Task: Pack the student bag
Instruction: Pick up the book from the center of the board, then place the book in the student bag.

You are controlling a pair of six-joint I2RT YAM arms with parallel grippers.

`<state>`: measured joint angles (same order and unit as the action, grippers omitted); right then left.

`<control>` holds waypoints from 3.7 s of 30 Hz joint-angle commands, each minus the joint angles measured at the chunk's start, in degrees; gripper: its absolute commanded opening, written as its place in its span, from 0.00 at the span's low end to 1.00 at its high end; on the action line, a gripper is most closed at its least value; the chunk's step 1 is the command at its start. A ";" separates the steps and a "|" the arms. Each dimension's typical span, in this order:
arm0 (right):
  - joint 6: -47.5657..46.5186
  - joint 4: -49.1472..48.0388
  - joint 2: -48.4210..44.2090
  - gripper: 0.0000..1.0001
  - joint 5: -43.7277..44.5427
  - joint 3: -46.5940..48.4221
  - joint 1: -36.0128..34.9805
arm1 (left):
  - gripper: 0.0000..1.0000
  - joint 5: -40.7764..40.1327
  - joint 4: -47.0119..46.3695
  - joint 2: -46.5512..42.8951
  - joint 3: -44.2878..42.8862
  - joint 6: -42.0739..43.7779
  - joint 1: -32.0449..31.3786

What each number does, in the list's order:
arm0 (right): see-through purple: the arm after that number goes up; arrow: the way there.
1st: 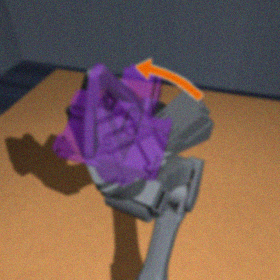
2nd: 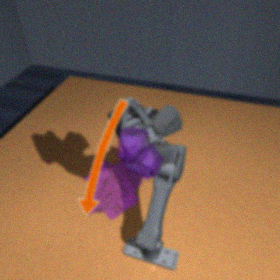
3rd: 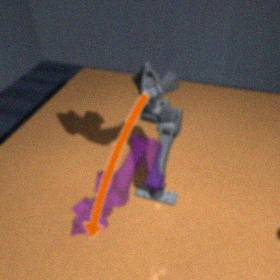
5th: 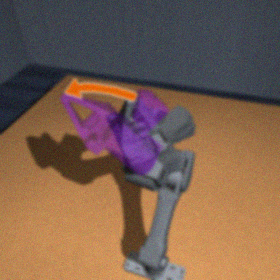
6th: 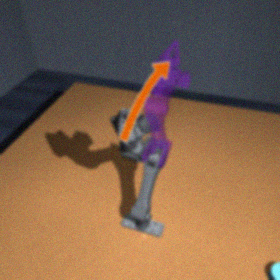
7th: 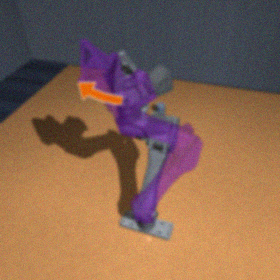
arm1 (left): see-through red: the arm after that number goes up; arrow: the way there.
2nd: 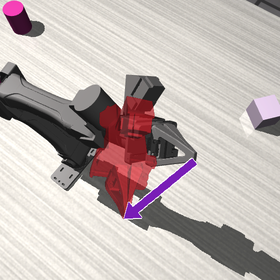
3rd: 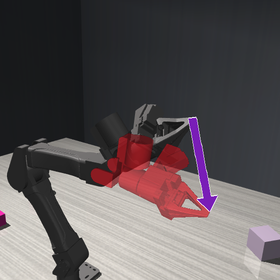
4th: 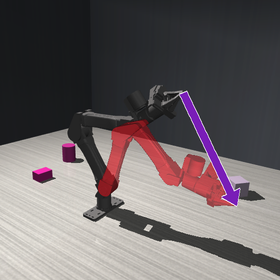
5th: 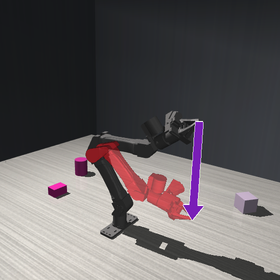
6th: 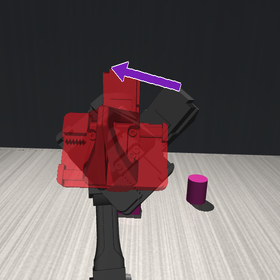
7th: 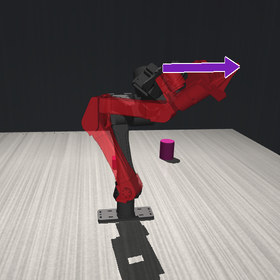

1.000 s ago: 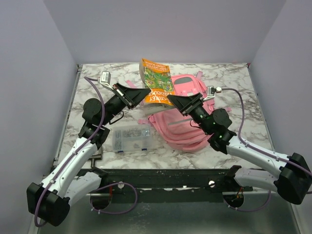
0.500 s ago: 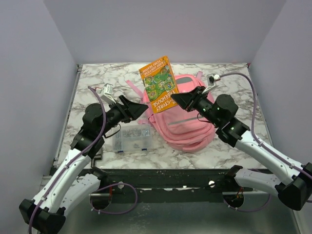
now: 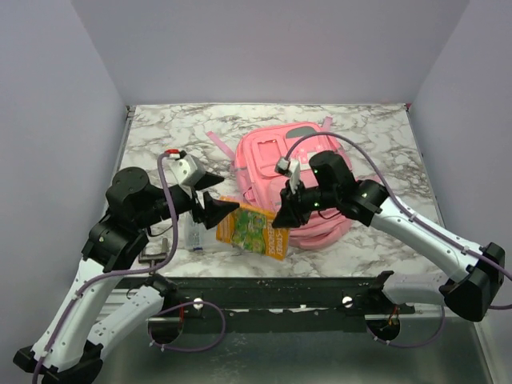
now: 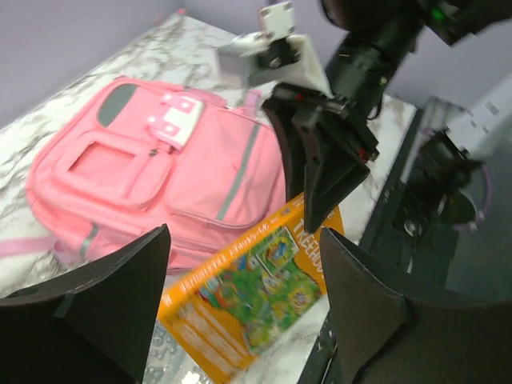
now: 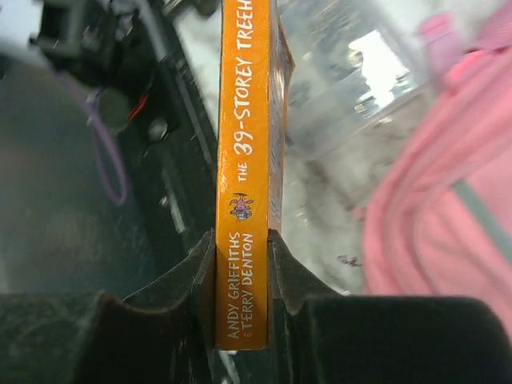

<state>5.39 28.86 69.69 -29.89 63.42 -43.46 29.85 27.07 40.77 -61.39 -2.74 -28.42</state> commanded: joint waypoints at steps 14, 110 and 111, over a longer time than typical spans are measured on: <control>-7.12 3.00 -3.36 0.00 -13.39 1.69 -6.17 | 0.78 35.24 11.17 22.39 -5.02 15.01 -4.14; 44.30 7.52 -42.54 0.01 100.37 -19.29 0.16 | 0.65 -15.74 -27.16 38.81 5.42 -11.47 -26.85; 43.54 6.80 -45.36 0.01 100.24 -19.34 0.17 | 0.65 -13.43 -27.16 41.65 3.73 -11.93 -27.82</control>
<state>44.82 32.05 32.34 59.92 41.74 -43.07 6.28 2.76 71.26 -50.00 -17.10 -51.35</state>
